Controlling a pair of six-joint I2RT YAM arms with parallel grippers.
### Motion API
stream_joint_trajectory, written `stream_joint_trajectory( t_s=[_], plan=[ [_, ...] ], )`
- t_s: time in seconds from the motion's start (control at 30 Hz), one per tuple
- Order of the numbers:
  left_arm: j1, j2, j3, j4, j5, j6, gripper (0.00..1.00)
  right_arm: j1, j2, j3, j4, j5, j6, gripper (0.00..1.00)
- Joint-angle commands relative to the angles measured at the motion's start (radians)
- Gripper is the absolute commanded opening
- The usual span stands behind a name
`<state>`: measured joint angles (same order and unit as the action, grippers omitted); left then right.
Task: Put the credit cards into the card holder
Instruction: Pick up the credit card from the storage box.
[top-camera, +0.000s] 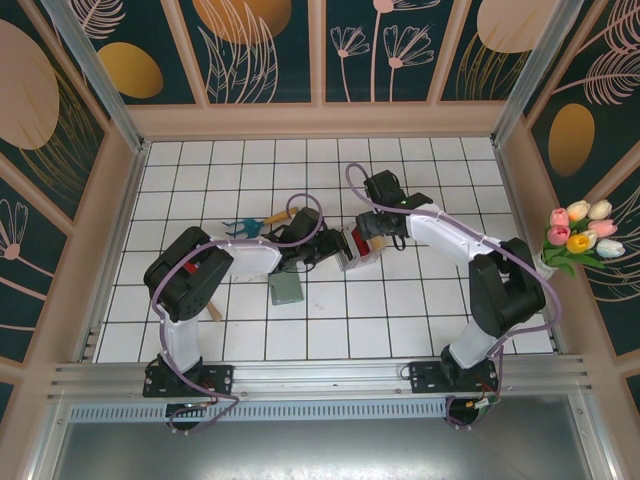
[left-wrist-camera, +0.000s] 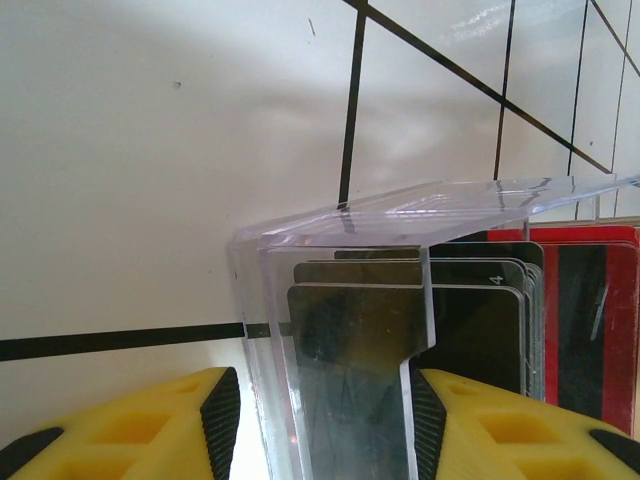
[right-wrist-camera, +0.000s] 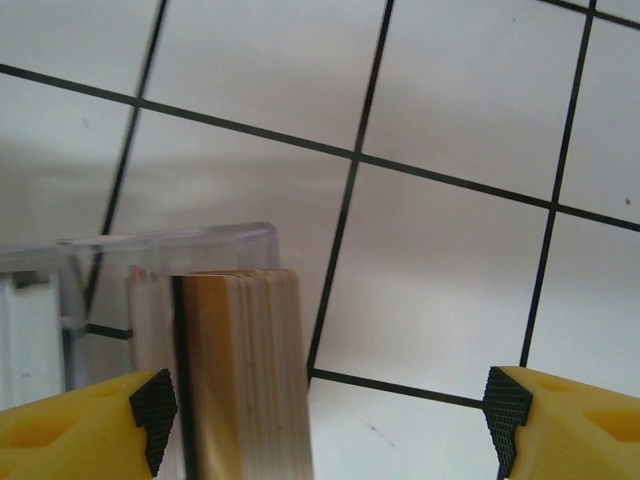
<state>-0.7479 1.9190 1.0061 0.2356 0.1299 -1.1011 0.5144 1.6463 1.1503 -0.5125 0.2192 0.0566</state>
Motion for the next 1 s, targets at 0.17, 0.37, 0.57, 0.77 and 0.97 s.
stream_joint_trajectory(
  t_s=[0.17,0.37,0.57,0.77,0.97],
  plan=[
    [0.006,0.017,-0.028,-0.041,-0.04,0.012,0.5,0.014,0.047,0.029,-0.057,0.084,-0.011,0.83],
    [0.006,0.017,-0.027,-0.052,-0.054,0.012,0.49,0.027,0.032,0.049,-0.076,0.175,0.002,0.81],
    [0.007,0.017,-0.028,-0.058,-0.059,0.016,0.49,0.027,0.003,0.064,-0.084,0.159,0.005,0.71],
    [0.006,0.021,-0.029,-0.059,-0.055,0.018,0.49,0.027,0.006,0.068,-0.085,0.12,0.005,0.6],
    [0.006,0.022,-0.027,-0.058,-0.053,0.018,0.48,0.027,0.012,0.073,-0.087,0.095,0.006,0.44]
  ],
)
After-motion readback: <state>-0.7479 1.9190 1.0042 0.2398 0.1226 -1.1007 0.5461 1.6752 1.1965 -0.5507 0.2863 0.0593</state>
